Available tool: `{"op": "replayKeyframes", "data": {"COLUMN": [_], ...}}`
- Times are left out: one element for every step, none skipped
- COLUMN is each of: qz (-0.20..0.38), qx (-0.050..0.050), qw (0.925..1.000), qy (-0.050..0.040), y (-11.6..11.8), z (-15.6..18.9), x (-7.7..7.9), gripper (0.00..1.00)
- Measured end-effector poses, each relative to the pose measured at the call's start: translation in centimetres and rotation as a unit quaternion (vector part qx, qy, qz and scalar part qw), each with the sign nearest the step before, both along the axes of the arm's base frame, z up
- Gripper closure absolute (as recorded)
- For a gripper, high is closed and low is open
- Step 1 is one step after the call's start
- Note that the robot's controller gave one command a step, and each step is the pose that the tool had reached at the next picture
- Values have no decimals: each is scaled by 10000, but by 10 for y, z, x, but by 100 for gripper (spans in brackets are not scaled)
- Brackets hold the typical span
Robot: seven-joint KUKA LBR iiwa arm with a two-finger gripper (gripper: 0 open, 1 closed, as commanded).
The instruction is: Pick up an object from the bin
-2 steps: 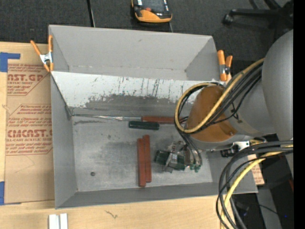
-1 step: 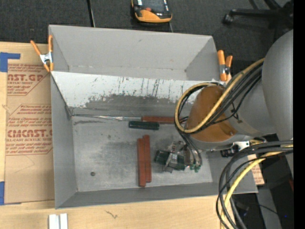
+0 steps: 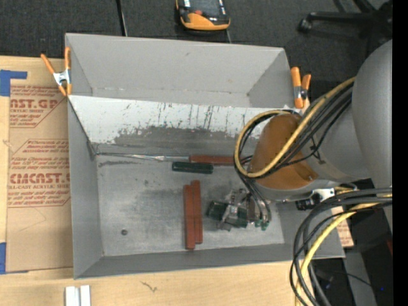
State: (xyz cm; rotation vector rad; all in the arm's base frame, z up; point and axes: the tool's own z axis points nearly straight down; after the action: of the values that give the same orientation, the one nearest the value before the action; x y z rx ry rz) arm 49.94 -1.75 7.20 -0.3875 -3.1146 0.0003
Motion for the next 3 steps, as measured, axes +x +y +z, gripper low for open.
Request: {"op": "replayKeyframes", "data": {"qz": [-1,-1,0], "qx": [5,3,3], "qw": [10000,10000,10000], "qy": [47,2,-14], "y": [0,0,0], "z": [20,40,53], "x": [-3,0,1], "gripper": [100,100,100]}}
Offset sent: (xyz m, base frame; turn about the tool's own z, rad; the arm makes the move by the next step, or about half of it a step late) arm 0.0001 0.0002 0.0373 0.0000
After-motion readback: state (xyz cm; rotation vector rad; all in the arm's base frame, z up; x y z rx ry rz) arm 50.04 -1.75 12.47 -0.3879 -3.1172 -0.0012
